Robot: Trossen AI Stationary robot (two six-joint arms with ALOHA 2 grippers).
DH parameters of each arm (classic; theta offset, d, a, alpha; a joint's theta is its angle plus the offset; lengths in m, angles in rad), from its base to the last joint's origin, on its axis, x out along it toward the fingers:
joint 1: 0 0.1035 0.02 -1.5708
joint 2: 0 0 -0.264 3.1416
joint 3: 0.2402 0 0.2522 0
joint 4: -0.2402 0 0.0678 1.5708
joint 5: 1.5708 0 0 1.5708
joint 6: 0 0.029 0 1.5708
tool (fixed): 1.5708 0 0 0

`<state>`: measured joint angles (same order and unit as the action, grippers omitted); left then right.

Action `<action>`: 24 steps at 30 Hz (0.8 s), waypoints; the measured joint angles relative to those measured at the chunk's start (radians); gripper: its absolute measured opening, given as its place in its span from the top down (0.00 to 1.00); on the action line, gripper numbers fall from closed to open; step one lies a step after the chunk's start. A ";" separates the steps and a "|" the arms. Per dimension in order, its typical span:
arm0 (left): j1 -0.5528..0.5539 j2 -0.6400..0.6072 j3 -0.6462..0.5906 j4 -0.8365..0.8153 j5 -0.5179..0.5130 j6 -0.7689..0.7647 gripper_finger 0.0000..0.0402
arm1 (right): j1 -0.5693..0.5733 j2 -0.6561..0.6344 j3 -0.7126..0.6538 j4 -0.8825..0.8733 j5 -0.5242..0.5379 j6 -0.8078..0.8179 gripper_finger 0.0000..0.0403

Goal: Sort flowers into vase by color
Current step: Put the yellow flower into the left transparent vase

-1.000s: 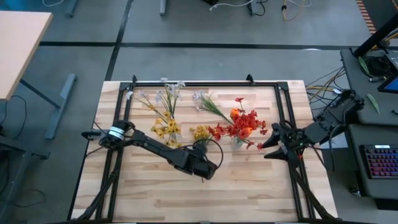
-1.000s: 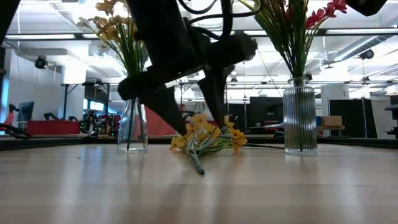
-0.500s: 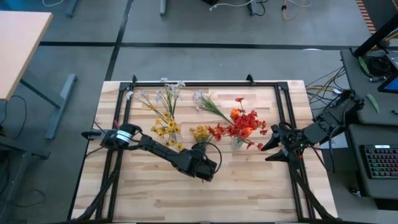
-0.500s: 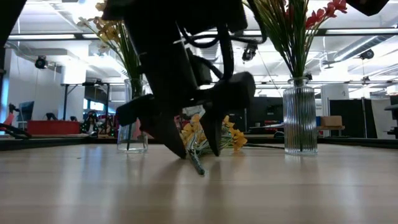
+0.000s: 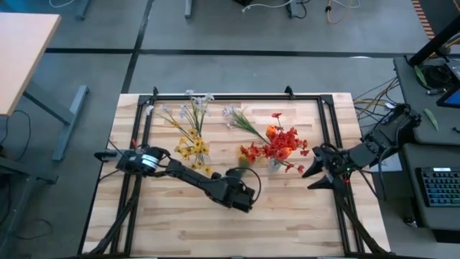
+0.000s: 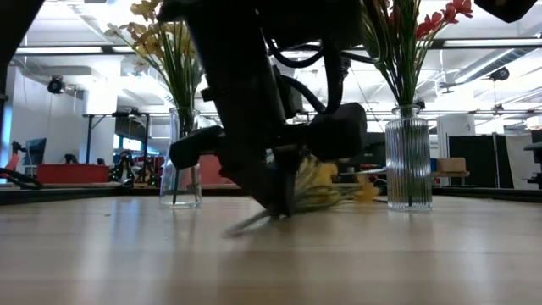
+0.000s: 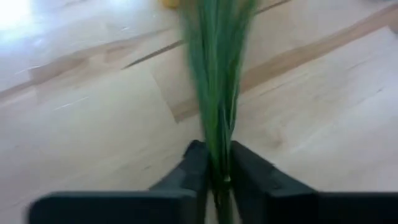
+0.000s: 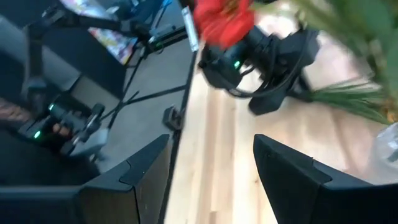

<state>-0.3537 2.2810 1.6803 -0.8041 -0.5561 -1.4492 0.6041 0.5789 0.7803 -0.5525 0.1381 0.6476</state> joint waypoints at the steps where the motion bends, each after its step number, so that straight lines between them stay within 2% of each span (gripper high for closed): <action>1: -0.004 0.000 0.006 -0.015 -0.009 0.000 0.94 | 0.000 0.000 0.000 -0.001 -0.018 0.000 0.45; 3: -0.011 0.000 0.029 -0.061 -0.042 -0.010 0.97 | 0.000 0.000 0.000 -0.001 -0.056 0.000 0.45; 9: -0.028 -0.003 0.185 -0.298 -0.117 -0.034 0.98 | 0.000 0.000 0.000 -0.015 -0.124 0.000 0.45; 15: -0.086 -0.004 0.398 -0.592 -0.163 -0.031 0.99 | 0.000 0.000 0.000 -0.069 -0.143 -0.003 0.45; 19: -0.138 -0.004 0.565 -0.764 -0.260 -0.029 0.99 | 0.000 0.006 0.000 -0.087 -0.150 -0.003 0.45; 22: -0.186 -0.011 0.678 -0.747 -0.367 0.112 0.99 | 0.000 0.006 0.000 -0.090 -0.172 -0.011 0.45; 24: -0.222 -0.061 0.638 -0.604 -0.434 0.278 0.99 | 0.000 0.008 -0.001 -0.090 -0.189 -0.024 0.45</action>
<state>-0.5758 2.2201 2.3185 -1.4081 -0.9904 -1.1709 0.6044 0.5872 0.7792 -0.6426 -0.0504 0.6232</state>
